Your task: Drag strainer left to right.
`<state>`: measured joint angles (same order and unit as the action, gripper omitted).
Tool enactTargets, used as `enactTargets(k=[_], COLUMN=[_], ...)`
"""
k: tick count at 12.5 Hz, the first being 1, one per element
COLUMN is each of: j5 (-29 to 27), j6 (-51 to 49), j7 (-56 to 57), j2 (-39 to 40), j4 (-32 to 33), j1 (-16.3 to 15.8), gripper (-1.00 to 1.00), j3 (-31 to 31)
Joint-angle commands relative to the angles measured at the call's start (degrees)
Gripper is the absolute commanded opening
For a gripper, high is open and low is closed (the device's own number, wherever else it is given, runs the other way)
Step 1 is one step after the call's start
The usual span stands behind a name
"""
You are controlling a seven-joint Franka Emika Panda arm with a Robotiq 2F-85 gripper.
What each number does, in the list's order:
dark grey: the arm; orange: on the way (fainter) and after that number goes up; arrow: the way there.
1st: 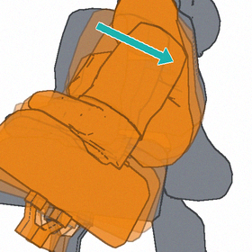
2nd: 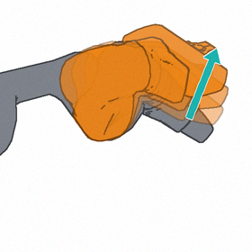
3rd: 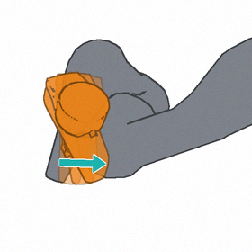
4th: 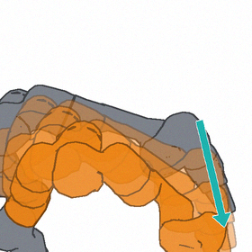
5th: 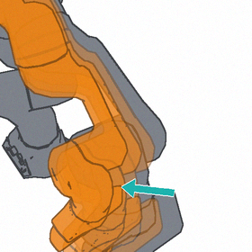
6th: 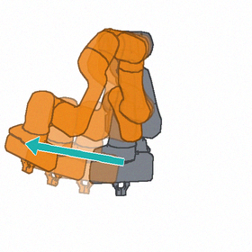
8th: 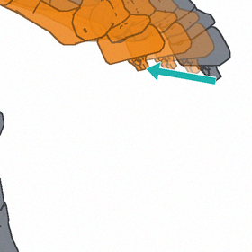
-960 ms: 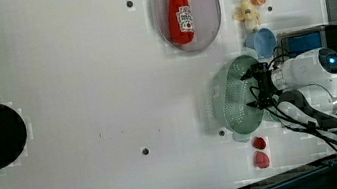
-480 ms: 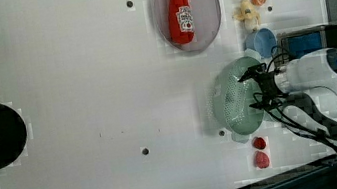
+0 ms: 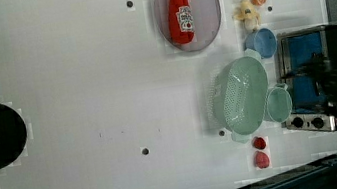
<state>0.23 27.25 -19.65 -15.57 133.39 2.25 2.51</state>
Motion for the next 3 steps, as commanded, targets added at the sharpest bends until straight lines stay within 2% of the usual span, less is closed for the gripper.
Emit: enactTargets(k=[1,3], j5=[-0.2,-0.5], j6=[-10.8,-19.9], j7=[17.1,17.0], j2=[-7.0,-8.4], j4=[-5.3,-10.8], j1=[1.5,1.5], gripper=[1.00,1.00], j3=[-0.8,-1.0])
